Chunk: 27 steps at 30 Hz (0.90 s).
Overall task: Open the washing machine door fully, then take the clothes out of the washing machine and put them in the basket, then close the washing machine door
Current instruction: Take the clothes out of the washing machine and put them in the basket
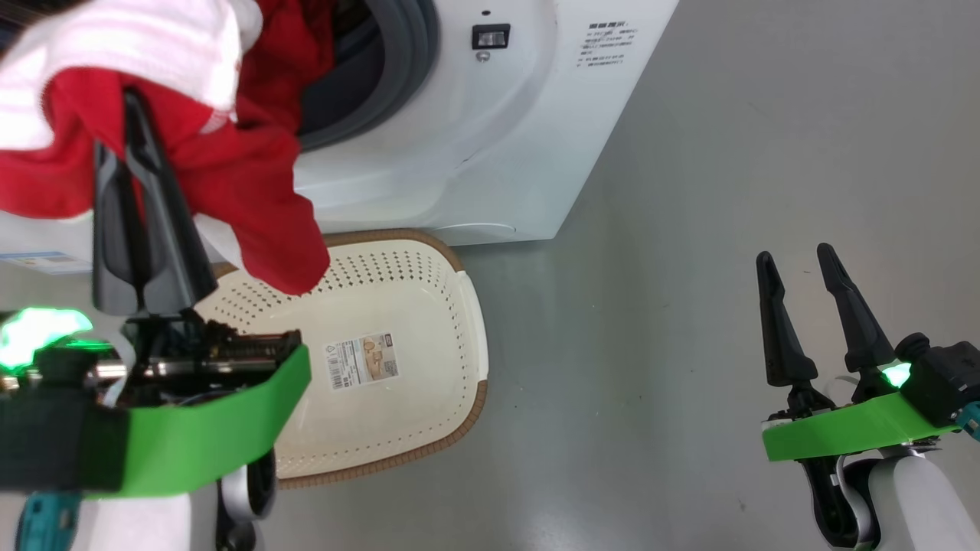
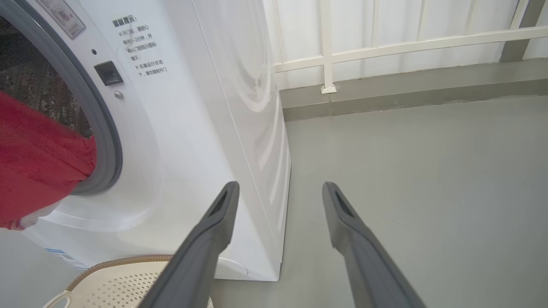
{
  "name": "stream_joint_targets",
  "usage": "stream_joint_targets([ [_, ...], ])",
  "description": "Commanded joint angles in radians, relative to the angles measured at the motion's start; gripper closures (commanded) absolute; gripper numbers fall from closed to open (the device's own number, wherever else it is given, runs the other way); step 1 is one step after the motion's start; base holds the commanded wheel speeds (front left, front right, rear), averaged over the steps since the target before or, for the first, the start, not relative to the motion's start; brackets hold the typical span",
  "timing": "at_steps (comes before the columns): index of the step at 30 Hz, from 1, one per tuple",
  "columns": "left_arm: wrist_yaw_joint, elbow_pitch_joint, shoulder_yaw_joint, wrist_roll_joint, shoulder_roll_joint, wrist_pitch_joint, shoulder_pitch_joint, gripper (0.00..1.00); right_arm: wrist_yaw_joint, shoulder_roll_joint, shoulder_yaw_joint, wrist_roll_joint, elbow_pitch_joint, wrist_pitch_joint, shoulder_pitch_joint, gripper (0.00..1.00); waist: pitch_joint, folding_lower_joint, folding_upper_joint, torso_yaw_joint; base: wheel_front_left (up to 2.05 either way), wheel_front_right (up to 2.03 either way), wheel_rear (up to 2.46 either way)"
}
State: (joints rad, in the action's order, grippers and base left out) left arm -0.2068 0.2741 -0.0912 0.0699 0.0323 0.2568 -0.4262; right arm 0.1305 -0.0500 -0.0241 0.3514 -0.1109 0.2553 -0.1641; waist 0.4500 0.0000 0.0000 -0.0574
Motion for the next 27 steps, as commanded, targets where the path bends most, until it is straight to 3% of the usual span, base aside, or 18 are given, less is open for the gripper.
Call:
stream_joint_targets([
  [1, -0.009, 0.001, 0.022, 0.0, 0.018, 0.005, 0.031, 1.0, 0.0, -0.006, 0.022, -0.005, 0.023, 0.006, 0.009, 0.0, 0.001, 0.0, 0.0, -0.002, 0.0, 0.0, 0.0],
  [12, -0.001, -0.178, -0.001, 0.055, 0.018, 0.005, 0.081, 1.0, 0.0, -0.005, 0.023, -0.003, 0.024, 0.006, -0.003, 0.0, 0.027, 0.0, 0.0, -0.007, 0.0, 0.0, 0.0],
  [27, 0.045, -0.461, 0.003, 0.107, 0.018, 0.005, 0.061, 1.0, 0.0, -0.004, 0.021, 0.006, 0.034, 0.006, -0.044, 0.0, 0.109, 0.0, 0.0, -0.025, 0.0, 0.0, 0.0],
])
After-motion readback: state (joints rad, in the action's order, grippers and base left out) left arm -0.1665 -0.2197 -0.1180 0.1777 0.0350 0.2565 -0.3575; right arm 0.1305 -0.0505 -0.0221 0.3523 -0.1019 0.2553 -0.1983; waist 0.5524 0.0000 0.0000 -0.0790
